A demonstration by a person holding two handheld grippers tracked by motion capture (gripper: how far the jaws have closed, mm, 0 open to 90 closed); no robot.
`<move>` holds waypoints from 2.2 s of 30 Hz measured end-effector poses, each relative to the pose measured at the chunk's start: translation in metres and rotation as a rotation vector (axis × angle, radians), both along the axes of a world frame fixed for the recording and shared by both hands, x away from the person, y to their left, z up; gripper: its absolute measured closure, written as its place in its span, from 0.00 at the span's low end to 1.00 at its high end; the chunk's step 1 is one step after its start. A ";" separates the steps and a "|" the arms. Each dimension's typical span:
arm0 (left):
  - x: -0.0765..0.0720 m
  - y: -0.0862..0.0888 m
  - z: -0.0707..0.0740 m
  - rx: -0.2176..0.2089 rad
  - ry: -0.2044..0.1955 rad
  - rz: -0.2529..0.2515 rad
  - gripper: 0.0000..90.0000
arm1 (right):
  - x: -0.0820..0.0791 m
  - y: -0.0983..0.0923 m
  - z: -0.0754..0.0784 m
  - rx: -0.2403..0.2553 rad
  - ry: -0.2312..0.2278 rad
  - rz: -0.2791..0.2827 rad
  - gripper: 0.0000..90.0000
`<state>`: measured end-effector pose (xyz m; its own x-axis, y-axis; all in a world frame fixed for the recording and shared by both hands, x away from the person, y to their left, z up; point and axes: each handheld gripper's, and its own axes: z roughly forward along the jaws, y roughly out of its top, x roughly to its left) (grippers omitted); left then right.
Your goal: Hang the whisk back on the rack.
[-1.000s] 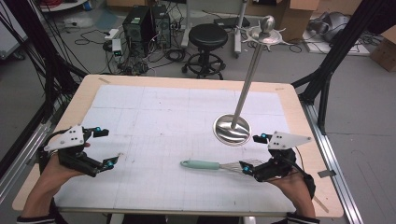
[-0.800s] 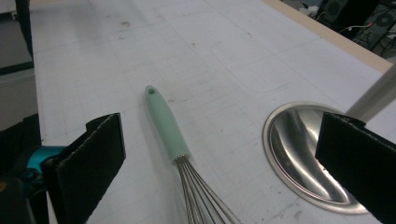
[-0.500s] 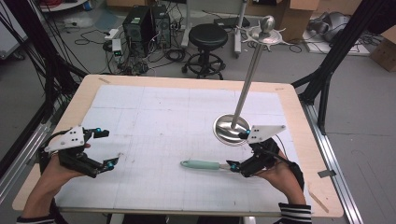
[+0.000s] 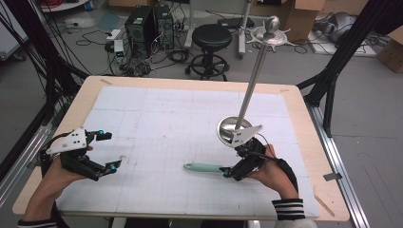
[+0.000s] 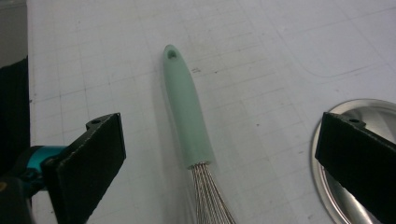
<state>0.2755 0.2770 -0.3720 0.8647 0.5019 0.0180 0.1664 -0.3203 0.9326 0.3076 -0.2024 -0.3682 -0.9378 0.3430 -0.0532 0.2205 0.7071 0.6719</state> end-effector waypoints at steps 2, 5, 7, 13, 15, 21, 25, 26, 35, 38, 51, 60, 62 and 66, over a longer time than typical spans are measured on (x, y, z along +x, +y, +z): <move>0.000 -0.001 -0.001 0.002 0.003 0.000 0.02 | 0.002 0.005 -0.004 -0.026 0.007 0.014 0.01; 0.001 -0.002 -0.002 0.004 0.008 -0.004 0.02 | 0.004 0.012 -0.010 -0.059 0.020 0.037 0.01; 0.001 -0.002 -0.002 0.005 0.008 -0.008 0.02 | 0.005 0.017 -0.013 -0.084 0.033 0.049 0.01; 0.001 -0.002 -0.002 0.005 0.009 -0.007 0.02 | 0.007 0.031 -0.022 -0.136 0.056 0.076 0.01; 0.001 -0.003 -0.002 0.006 0.010 -0.008 0.02 | 0.008 0.035 -0.025 -0.157 0.067 0.078 0.01; 0.001 -0.003 -0.003 0.007 0.014 -0.008 0.02 | 0.010 0.044 -0.034 -0.203 0.094 0.103 0.02; 0.001 -0.004 -0.003 0.011 0.016 -0.012 0.02 | 0.011 0.049 -0.038 -0.231 0.111 0.121 0.07; 0.001 -0.004 -0.003 0.013 0.017 -0.012 0.02 | 0.011 0.050 -0.039 -0.237 0.112 0.122 0.07; 0.001 -0.005 -0.003 0.010 0.020 -0.020 0.02 | 0.015 0.054 -0.045 -0.284 0.117 0.104 0.29; 0.001 -0.005 -0.003 0.009 0.021 -0.020 0.02 | 0.016 0.054 -0.046 -0.292 0.119 0.103 0.38; 0.001 -0.005 -0.003 0.006 0.021 -0.026 0.02 | 0.016 0.059 -0.047 -0.320 0.131 0.153 0.61; 0.001 -0.006 -0.004 0.006 0.025 -0.025 0.02 | 0.015 0.059 -0.046 -0.344 0.110 0.178 0.75; 0.001 -0.006 -0.004 0.007 0.024 -0.026 0.02 | 0.014 0.060 -0.045 -0.352 0.105 0.181 0.76; 0.001 -0.005 -0.004 0.007 0.025 -0.027 0.02 | 0.013 0.060 -0.044 -0.362 0.089 0.203 0.77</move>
<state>0.2767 0.2716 -0.3759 0.8781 0.4785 -0.0001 0.1806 -0.3312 0.9261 0.3208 -0.1425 -0.4127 -0.9908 0.1250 -0.0519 0.0985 0.9291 0.3565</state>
